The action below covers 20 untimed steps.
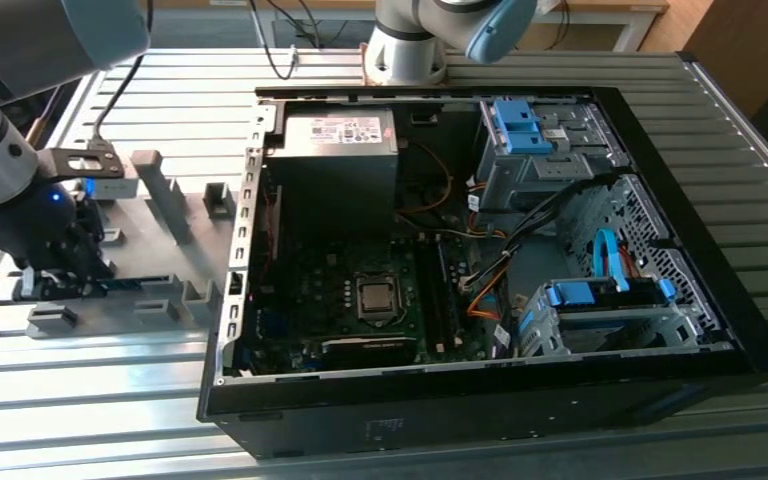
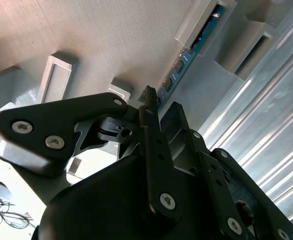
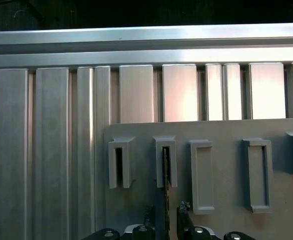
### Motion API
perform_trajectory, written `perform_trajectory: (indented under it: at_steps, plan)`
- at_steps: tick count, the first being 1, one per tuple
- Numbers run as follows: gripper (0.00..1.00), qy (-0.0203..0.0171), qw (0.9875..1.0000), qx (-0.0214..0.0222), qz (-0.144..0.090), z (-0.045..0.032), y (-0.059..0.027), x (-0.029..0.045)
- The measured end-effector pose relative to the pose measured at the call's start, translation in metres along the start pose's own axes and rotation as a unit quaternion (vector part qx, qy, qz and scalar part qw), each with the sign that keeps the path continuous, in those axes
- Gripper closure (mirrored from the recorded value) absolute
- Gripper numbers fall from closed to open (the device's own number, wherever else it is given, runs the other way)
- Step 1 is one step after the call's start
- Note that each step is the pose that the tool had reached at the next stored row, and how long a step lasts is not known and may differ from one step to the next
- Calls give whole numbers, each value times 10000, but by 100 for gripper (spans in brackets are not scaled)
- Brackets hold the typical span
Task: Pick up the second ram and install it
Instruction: 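Pick up the second ram and move it above second insertion slot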
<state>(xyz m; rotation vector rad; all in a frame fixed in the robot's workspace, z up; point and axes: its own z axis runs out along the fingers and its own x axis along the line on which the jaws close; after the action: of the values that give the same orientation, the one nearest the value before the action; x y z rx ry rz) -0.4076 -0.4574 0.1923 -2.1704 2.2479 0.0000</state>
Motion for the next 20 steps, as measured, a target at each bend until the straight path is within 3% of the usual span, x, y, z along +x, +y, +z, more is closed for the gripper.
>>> perform_trajectory:
  at_steps: [9, 11, 12, 20]
  plan:
    - [69, -2, 10000, 0, 0, 28, -7, -1]
    - [71, -1, 10000, 0, 0, 27, -9, 0]
    - [78, 0, 10000, 0, 0, 27, -10, 0]
    - [78, 12, 10000, -1, 0, 30, -19, 0]
